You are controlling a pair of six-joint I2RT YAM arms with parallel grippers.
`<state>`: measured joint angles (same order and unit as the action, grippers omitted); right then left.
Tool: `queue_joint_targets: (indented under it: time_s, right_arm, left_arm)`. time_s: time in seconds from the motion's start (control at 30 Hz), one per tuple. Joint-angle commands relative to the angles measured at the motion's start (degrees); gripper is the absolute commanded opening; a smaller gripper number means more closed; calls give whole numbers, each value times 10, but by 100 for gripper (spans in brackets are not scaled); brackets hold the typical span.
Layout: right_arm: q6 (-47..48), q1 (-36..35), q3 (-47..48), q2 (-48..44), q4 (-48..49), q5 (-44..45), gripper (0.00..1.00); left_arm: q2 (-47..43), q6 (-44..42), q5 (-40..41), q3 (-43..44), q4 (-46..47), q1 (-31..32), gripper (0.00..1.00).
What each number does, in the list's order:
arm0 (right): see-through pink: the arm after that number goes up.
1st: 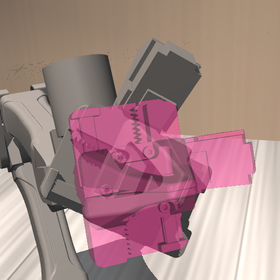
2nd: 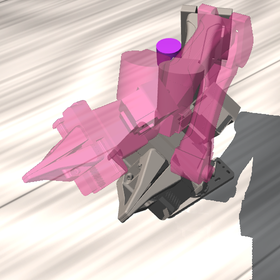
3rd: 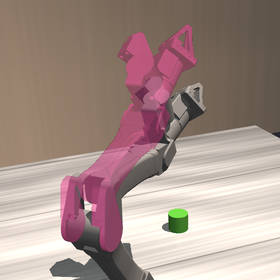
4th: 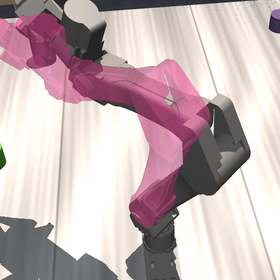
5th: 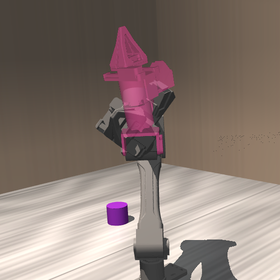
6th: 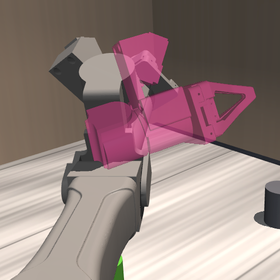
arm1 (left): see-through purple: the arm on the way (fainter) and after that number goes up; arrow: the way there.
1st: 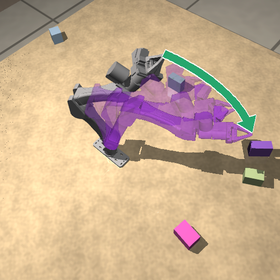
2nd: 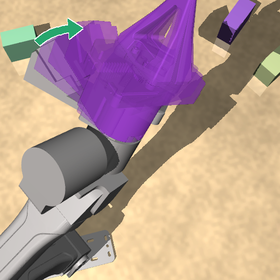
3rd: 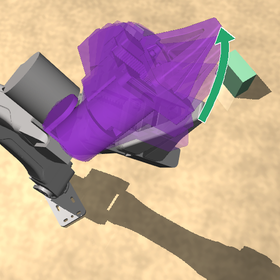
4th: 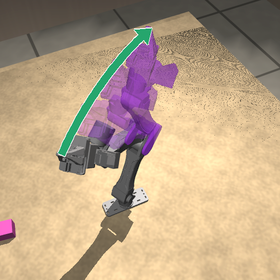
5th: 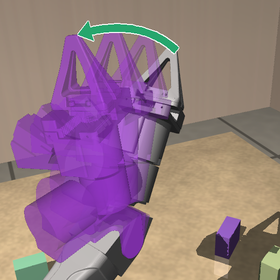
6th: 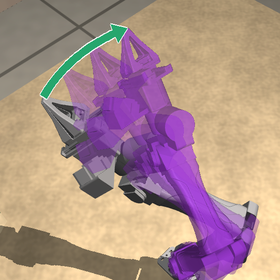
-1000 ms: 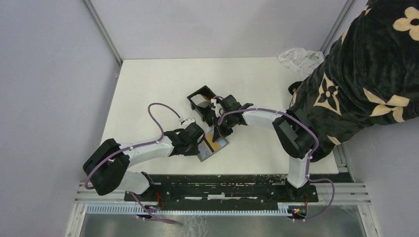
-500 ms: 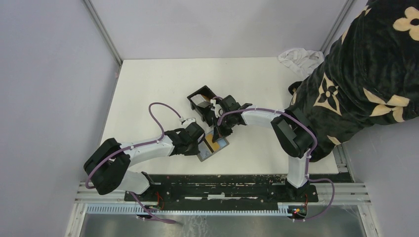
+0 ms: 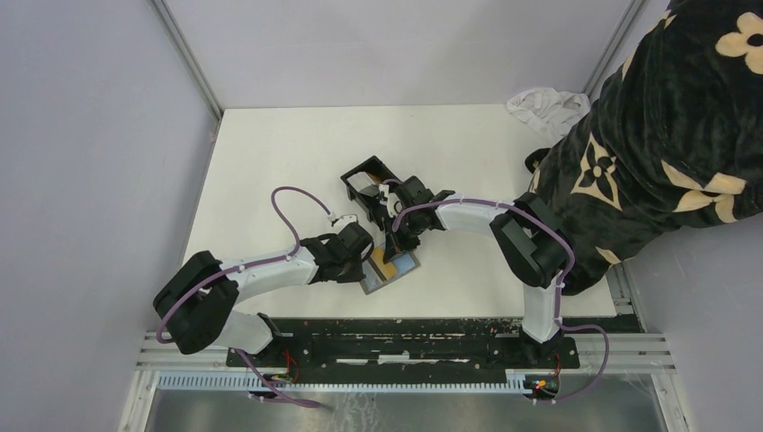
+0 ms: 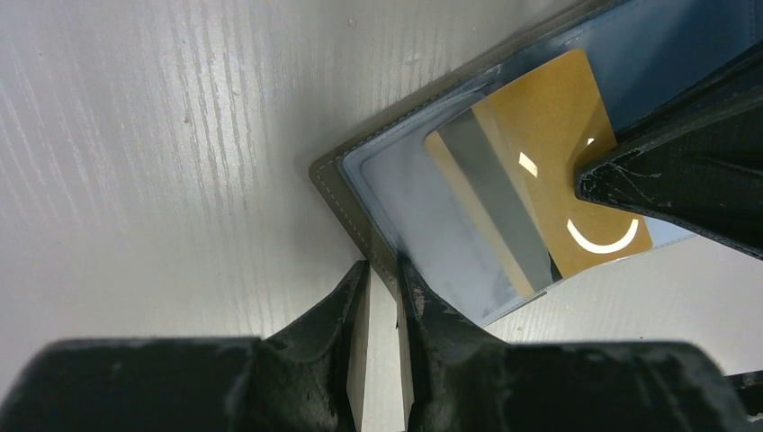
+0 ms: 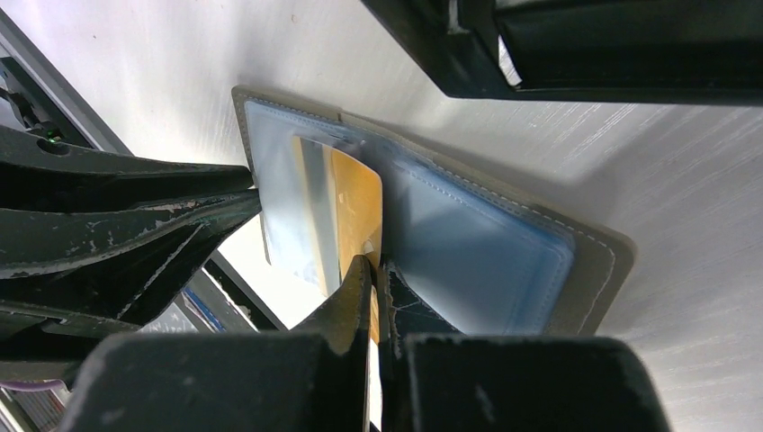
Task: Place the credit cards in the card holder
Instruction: Insert the credit card into the card holder.
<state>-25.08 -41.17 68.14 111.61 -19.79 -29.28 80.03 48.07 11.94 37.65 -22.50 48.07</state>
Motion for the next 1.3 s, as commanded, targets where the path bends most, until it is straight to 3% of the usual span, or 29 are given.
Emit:
queue_joint_targets:
  time_s: [0.0,0.5,0.8,1.27]
  right_arm:
    - [-2,-19,-6,22,-16,28,1]
    - [-40,-59,-30,8,7,64,2]
    - [-12,-63,3,-10,-48,102,29]
    - [6,-64,30,-50,-70,146,38]
  left_arm:
    - [36,8,-23,-20,28,2,25]
    - [35,9,-29,-23,34,1,24]
    - [34,7,-27,-26,38,2,24]
    - [23,7,-25,-35,52,2,24]
